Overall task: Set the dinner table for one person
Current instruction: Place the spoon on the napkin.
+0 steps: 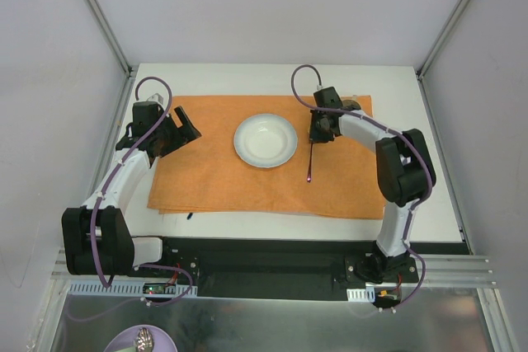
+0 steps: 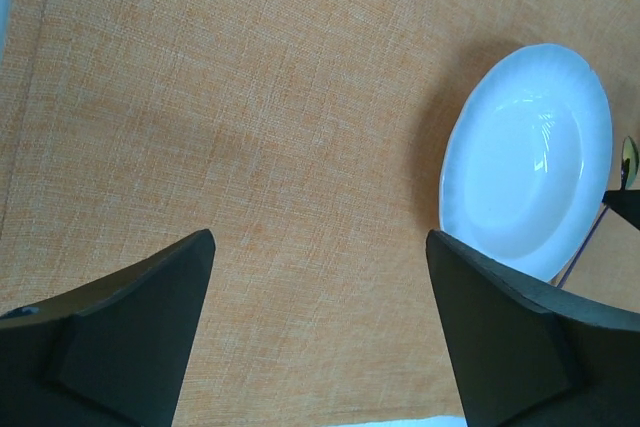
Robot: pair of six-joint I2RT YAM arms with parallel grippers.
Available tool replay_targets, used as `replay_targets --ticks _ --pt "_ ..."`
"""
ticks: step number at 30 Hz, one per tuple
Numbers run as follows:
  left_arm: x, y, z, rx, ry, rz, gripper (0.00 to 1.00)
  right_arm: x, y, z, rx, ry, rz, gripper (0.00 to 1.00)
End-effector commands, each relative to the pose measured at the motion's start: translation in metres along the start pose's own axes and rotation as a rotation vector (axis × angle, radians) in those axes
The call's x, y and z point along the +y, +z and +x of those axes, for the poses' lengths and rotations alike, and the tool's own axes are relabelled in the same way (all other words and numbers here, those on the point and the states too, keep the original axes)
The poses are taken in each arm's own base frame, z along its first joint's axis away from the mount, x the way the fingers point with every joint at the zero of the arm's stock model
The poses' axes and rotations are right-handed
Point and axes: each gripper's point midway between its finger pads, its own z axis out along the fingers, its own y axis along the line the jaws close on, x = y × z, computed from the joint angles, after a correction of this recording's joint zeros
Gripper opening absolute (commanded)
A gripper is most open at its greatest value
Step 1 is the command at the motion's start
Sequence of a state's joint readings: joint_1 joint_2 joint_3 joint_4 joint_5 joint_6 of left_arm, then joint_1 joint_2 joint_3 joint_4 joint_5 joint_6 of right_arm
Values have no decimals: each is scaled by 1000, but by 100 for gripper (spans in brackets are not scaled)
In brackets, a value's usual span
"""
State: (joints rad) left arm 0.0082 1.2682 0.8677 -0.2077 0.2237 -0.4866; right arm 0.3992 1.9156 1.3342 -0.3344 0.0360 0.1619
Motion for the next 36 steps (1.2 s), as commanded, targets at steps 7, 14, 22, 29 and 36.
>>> replay_targets --ticks 7,14,22,29,36 --pt "2 -4 -5 -26 -5 -15 99 10 10 -4 35 -40 -19 1" --pt "2 -4 -5 -26 -6 -19 99 8 12 0 54 -42 -11 1" --pt "3 -5 -5 -29 -9 -24 99 8 9 1 58 -43 -6 51" --pt "2 -5 -6 -31 -7 -21 99 0 -27 -20 -27 -71 34 59" --pt "1 -4 -5 -25 -11 -17 99 -38 -97 -38 -164 5 107 62"
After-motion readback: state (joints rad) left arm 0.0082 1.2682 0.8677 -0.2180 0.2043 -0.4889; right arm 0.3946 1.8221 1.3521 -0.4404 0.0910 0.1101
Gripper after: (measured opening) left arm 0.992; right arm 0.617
